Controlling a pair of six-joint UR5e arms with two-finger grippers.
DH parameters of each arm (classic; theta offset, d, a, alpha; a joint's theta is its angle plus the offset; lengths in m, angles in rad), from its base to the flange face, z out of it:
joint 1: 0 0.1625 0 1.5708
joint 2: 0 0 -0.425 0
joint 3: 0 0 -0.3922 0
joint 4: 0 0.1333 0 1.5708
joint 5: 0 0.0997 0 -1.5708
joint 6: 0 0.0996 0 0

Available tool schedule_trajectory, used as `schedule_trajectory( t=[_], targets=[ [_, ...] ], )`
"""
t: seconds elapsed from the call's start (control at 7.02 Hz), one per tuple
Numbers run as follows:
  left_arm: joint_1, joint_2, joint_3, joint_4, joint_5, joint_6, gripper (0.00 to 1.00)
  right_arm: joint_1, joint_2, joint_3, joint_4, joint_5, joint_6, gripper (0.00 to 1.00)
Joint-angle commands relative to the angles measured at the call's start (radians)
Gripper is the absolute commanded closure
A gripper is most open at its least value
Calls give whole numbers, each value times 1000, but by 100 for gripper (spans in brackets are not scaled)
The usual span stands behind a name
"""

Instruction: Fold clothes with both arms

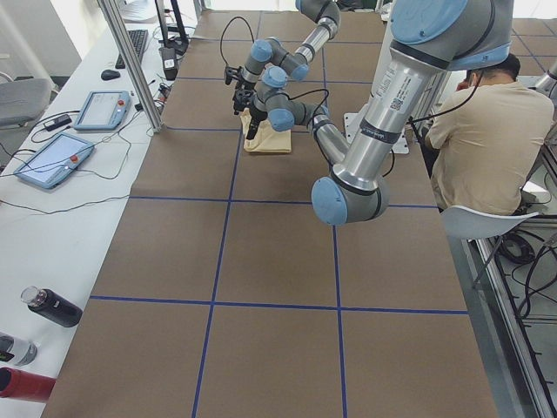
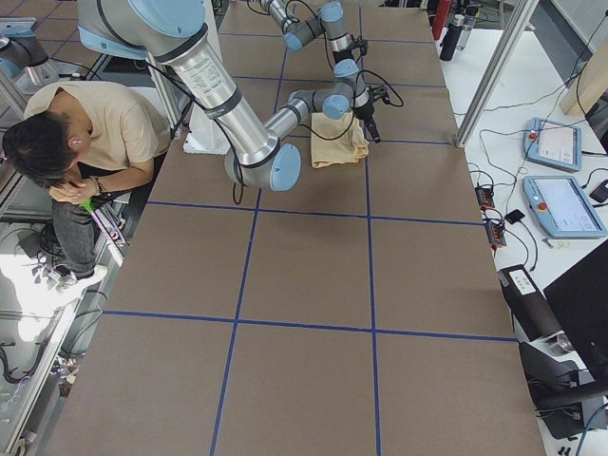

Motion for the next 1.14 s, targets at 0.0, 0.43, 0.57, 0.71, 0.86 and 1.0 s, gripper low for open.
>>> schedule_trajectory(
  t=[0.0,0.43,0.57,0.71,0.86,1.0],
  targets=[
    [-45,75,-172,122,-77,115,0,119,-98,179,-160,199,-11,0],
    [-166,228,-393,338,-113,374,0,303,-504,630,-333,385,-303,0],
    [-268,338,-444,336,-167,533,0,405,-648,701,-339,416,-477,0],
    [-410,433,-452,336,-246,747,0,541,-756,702,-334,521,-663,0],
    [-570,499,-428,339,-328,947,0,678,-882,677,-335,595,-864,0],
    [-679,555,-383,336,-374,1041,0,799,-961,616,-332,638,-995,0]
  ],
)
